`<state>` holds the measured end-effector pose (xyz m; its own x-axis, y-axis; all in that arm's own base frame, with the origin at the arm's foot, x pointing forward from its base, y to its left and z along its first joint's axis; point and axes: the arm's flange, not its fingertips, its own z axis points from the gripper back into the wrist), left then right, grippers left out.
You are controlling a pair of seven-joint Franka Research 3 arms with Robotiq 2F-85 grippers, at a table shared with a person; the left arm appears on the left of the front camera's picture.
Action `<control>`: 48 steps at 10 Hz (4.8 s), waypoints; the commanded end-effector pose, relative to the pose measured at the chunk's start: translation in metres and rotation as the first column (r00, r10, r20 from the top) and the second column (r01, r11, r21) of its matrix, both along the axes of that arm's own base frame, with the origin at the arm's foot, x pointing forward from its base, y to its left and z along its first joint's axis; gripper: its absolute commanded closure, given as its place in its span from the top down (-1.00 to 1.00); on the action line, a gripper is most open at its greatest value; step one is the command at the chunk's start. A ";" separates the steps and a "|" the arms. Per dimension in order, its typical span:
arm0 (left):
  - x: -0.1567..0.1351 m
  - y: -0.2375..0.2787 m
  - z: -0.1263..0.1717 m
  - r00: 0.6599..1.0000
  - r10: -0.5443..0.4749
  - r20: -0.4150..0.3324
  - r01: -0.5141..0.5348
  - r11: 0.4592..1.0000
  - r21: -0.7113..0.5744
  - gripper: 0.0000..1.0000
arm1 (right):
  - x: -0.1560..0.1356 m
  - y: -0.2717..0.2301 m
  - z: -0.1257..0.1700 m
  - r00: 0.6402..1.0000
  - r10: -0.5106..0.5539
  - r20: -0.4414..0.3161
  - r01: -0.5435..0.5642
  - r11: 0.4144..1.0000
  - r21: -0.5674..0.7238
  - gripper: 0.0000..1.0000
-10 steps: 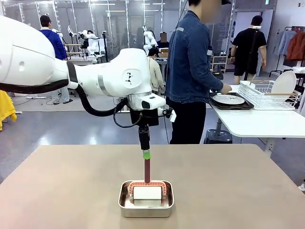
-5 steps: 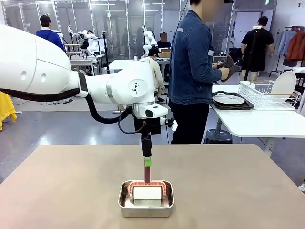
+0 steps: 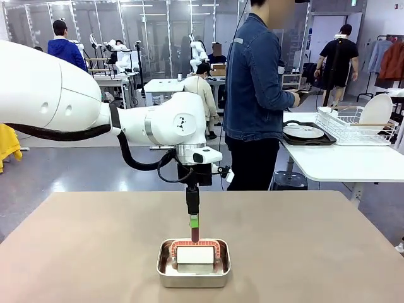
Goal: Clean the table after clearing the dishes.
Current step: When the right (or left) Handle tray is removed, use the right hand (or left hand) to clean the right (or left) side of the table with the Lint Roller.
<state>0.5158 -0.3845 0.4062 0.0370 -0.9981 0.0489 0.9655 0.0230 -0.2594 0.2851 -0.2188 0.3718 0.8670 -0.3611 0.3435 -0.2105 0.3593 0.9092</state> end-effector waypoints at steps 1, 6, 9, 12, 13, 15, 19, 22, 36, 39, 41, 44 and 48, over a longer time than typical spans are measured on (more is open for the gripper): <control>0.002 -0.001 0.006 1.000 -0.001 -0.018 0.002 0.999 0.047 -0.19 | -0.003 0.000 0.000 1.000 0.009 0.019 -0.009 1.000 -0.004 1.00; 0.003 0.000 0.009 1.000 -0.003 -0.027 0.004 1.000 0.018 -0.71 | -0.003 0.000 0.000 1.000 0.009 0.019 -0.009 1.000 -0.004 1.00; 0.003 -0.002 0.011 1.000 -0.008 -0.018 0.008 0.999 0.040 -1.00 | -0.003 0.000 0.000 1.000 0.009 0.019 -0.009 1.000 -0.004 1.00; 0.001 -0.002 0.019 1.000 0.006 -0.012 -0.006 1.000 0.024 -1.00 | -0.003 0.000 0.000 1.000 0.009 0.019 -0.009 1.000 -0.004 1.00; -0.005 -0.001 0.028 1.000 0.011 -0.026 -0.011 0.999 0.035 -1.00 | -0.003 0.000 0.000 1.000 0.009 0.019 -0.009 1.000 -0.004 1.00; -0.034 0.014 0.066 0.980 0.184 -0.073 -0.175 0.978 0.114 -1.00 | -0.003 0.000 0.000 1.000 0.009 0.019 -0.009 1.000 -0.004 1.00; -0.016 0.131 0.133 0.687 0.701 -0.191 -0.725 0.677 -0.126 -1.00 | -0.003 0.000 0.000 1.000 0.009 0.019 -0.009 1.000 -0.004 1.00; -0.011 0.233 0.114 0.425 0.834 -0.351 -0.905 0.379 -0.196 -1.00 | -0.003 0.000 0.000 1.000 0.009 0.019 -0.009 1.000 -0.004 1.00; -0.010 0.349 0.006 0.064 0.889 -0.453 -0.996 0.031 -0.081 -0.59 | -0.003 0.000 0.000 1.000 0.009 0.019 -0.009 1.000 -0.004 1.00; 0.002 0.348 -0.027 0.080 0.856 -0.510 -0.997 0.071 -0.037 -0.59 | -0.003 0.000 0.000 1.000 0.009 0.019 -0.009 1.000 -0.004 1.00; 0.005 0.355 -0.046 0.050 0.840 -0.541 -0.999 0.050 -0.016 -0.59 | -0.003 0.000 0.000 1.000 0.009 0.019 -0.009 1.000 -0.004 1.00; 0.002 0.379 -0.077 0.030 0.814 -0.580 -1.000 0.022 -0.020 -0.59 | -0.003 0.000 0.000 1.000 0.009 0.019 -0.009 1.000 -0.004 1.00; 0.003 0.447 -0.094 0.063 0.798 -0.599 -0.997 0.030 -0.065 -0.59 | -0.003 0.000 0.000 1.000 0.009 0.019 -0.009 1.000 -0.004 1.00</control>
